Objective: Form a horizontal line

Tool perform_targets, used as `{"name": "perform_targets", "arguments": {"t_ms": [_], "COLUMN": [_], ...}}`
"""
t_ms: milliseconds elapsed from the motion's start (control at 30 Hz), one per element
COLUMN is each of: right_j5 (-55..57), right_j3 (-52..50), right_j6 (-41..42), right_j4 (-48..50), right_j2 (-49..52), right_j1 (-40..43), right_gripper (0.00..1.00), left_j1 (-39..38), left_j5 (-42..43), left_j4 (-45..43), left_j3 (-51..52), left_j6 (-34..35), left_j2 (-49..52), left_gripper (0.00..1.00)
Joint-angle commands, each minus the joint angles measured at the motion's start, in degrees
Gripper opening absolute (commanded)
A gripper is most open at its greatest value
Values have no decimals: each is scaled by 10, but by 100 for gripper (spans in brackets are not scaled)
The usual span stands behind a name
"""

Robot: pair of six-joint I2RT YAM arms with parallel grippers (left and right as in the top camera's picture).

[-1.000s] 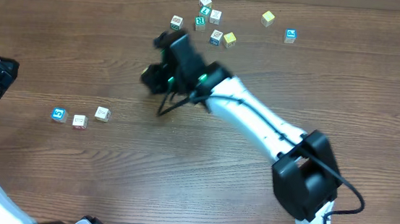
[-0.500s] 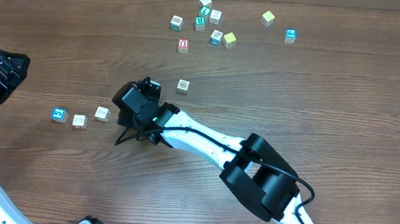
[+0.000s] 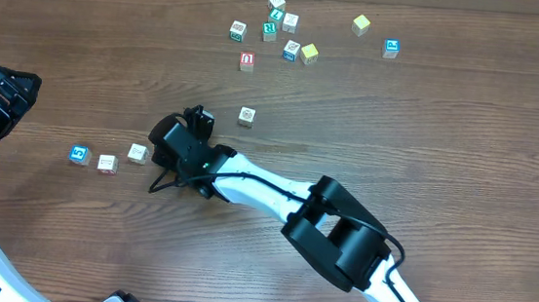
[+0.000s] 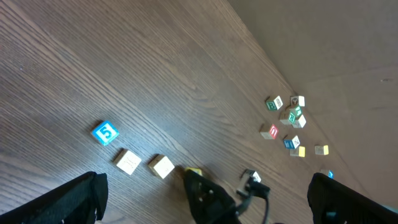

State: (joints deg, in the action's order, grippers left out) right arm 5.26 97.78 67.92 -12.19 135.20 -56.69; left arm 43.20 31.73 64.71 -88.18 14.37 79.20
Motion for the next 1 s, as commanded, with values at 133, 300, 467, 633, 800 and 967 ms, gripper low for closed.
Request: {"name": "perform_targets", "arguments": {"t_ms": [133, 300, 467, 633, 800, 967], "right_j5": [12, 4, -30, -19, 0, -83], "right_j3": [0, 1, 3, 5, 5, 5], "right_j6": [58, 58, 58, 30, 8, -38], "right_j4": [27, 8, 8, -13, -50, -90], "right_j2": [25, 25, 24, -1, -38, -40], "right_j1": [-6, -11, -10, -1, 28, 58], "right_gripper": [14, 40, 70, 100, 100, 80], "left_j1": [-2, -2, -2, -2, -2, -2], "left_j5": [7, 7, 7, 7, 7, -47], "left_j4": [-2, -2, -2, -2, -2, -2], "left_j3": [-11, -11, -11, -11, -11, -10], "left_j6": [-15, -15, -15, -15, -16, -15], "left_j2": [2, 2, 2, 2, 2, 9], "left_gripper": [100, 100, 100, 99, 99, 50]}}
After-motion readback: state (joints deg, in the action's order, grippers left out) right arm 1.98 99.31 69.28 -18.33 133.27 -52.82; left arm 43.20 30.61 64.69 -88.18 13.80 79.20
